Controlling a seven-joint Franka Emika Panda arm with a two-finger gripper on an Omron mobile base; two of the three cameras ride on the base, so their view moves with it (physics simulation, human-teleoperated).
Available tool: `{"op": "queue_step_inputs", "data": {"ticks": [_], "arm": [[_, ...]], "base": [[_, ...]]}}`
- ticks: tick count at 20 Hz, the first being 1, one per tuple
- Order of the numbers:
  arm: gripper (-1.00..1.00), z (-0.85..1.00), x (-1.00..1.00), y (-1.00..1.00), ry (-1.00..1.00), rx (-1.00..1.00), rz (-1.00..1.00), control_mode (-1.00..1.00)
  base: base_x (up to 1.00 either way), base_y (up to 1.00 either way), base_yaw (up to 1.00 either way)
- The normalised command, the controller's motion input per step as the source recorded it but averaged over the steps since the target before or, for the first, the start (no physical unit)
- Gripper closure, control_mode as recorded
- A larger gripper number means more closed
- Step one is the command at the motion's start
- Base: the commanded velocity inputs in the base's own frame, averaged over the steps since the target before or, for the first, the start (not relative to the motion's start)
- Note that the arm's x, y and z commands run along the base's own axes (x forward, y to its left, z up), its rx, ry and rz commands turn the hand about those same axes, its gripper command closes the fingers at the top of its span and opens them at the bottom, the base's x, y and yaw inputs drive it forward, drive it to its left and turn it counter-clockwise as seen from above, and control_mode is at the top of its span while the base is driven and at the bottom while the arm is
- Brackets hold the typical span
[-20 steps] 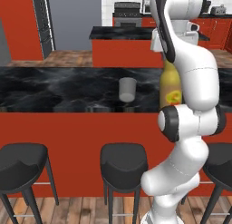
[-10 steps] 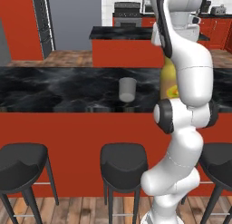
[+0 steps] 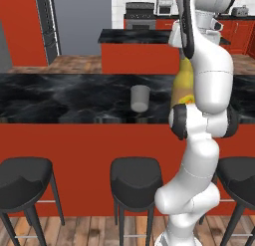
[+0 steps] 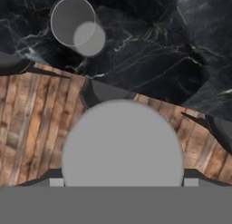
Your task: There is a wine glass and glass cup on the dining counter. Place the wine bottle next to the wine glass and the juice bottle next to the glass cup.
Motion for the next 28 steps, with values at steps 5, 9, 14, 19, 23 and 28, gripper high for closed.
{"op": "queue_step_inputs", "data": {"ticks": [5,9,14,19,23,28], "arm": [[1.0,-0.1,0.0,0.0,-0.13,0.02,0.05,-1.0],[1.0,0.01,0.09,0.0,-0.15,-0.06,0.04,-1.0],[1.0,0.11,0.11,0.0,-0.15,-0.11,0.01,-1.0],[1.0,0.01,0.11,0.0,-0.12,-0.05,0.0,-1.0],[1.0,-0.3,0.13,0.02,-0.06,0.01,0.0,-1.0],[1.0,-0.37,0.1,0.06,-0.07,0.04,0.0,-1.0]], "base": [[0.0,0.0,0.0],[0.0,0.0,0.0],[0.0,0.0,0.0],[0.0,0.0,0.0],[0.0,0.0,0.0],[0.0,0.0,0.0]]}}
